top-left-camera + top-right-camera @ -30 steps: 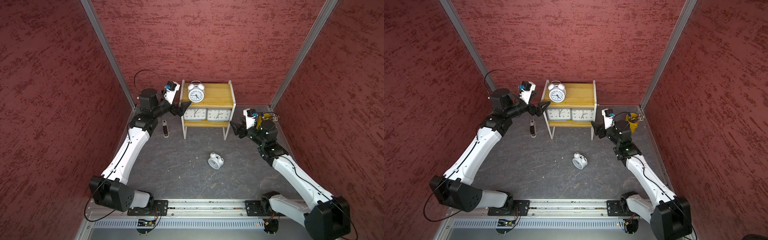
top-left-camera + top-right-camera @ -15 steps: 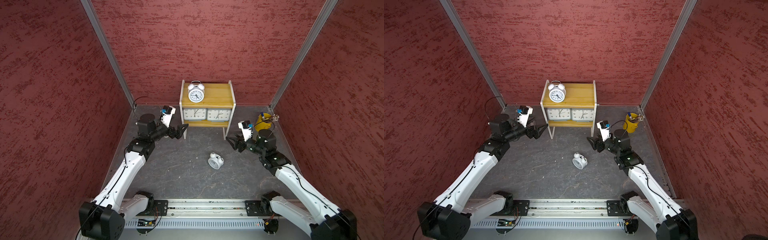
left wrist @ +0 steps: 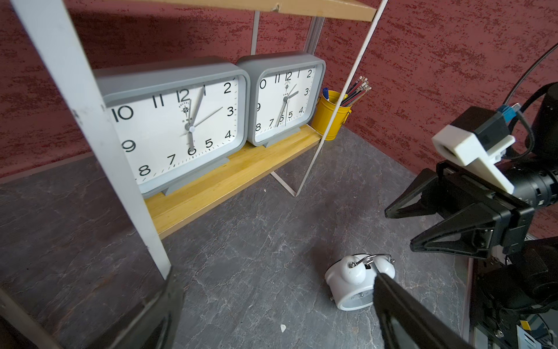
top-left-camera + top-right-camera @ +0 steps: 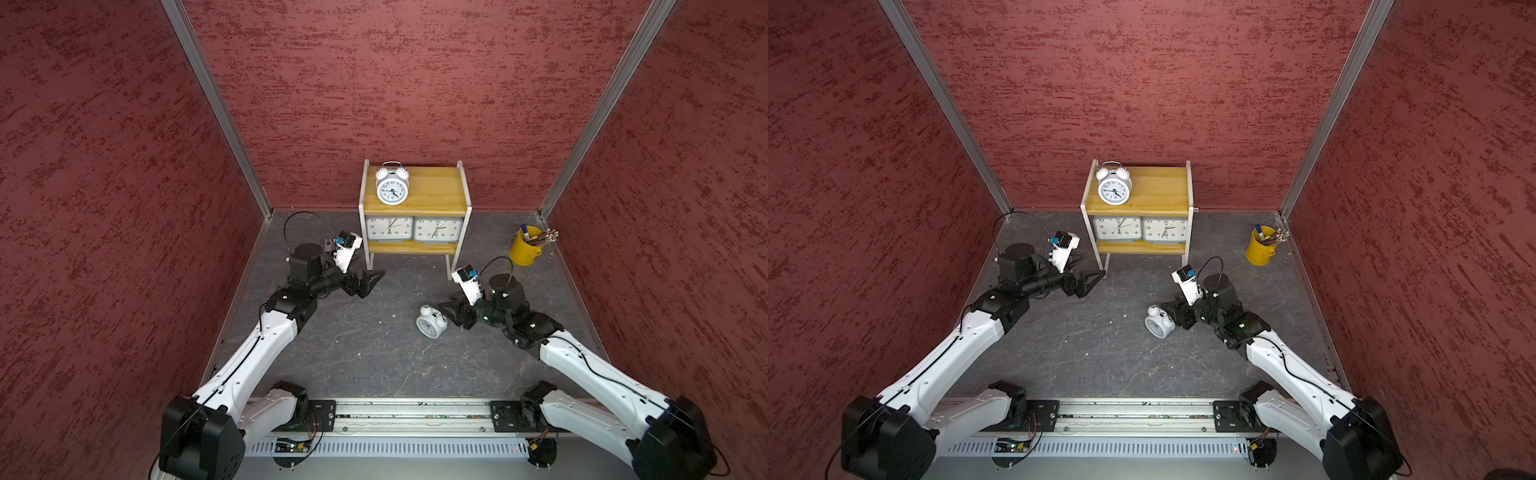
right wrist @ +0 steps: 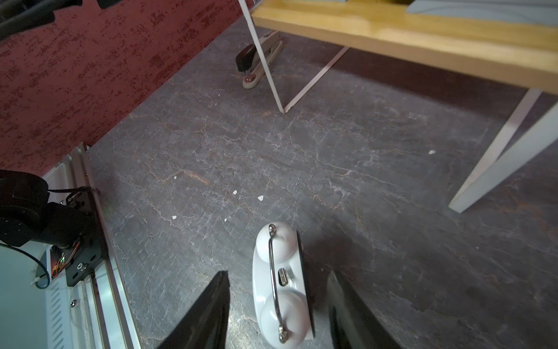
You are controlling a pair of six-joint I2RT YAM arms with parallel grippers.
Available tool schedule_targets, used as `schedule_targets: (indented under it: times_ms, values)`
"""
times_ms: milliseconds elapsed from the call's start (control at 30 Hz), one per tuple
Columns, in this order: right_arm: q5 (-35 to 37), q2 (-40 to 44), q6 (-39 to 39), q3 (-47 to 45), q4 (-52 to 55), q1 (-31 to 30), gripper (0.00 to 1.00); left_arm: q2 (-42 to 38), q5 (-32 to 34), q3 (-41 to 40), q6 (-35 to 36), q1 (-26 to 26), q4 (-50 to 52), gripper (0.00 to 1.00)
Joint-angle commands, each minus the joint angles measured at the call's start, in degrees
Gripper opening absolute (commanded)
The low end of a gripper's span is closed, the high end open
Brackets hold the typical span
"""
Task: Place the alarm clocks on the shelf by style
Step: Pick up the alarm from the center of the board.
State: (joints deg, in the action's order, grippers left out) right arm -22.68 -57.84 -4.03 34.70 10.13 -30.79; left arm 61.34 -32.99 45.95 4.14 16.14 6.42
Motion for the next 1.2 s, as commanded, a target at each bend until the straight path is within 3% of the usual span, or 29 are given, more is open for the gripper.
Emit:
schedule_targets:
  times_ms: [0, 267, 467, 667, 867, 1167]
  values:
    - [1.4, -0.92, -0.55, -0.42, 0.42, -1.41, 0.51, -0.01, -0.67, 0.89, 1.4, 0.21, 0.28, 1.0]
    - [3.91, -2.45, 0.0, 0.51, 2.2, -3.03, 0.39, 2.18, -0.05, -5.17, -2.66, 1.69, -8.26, 1.0]
    - [4.61, -2.99, -1.31, -0.37, 2.28, -4.1, 0.4, 1.28, 0.91, -6.74, -2.63, 3.14, -8.86, 1.0]
    - [5.84, -4.36, -1.68, -0.68, 1.73, -4.51, 0.29, 1.41, 1.38, -6.89, -1.41, 3.76, -7.67, 1.0]
    - [6.36, -5.67, -1.85, -1.3, 0.81, -4.85, 0.25, 2.02, 1.87, -5.94, -0.91, 3.98, -6.9, 1.0]
    - [8.73, -4.55, -1.71, -1.56, 0.33, -5.16, 0.02, 3.09, 1.68, -4.58, -0.48, 4.1, -6.46, 1.0]
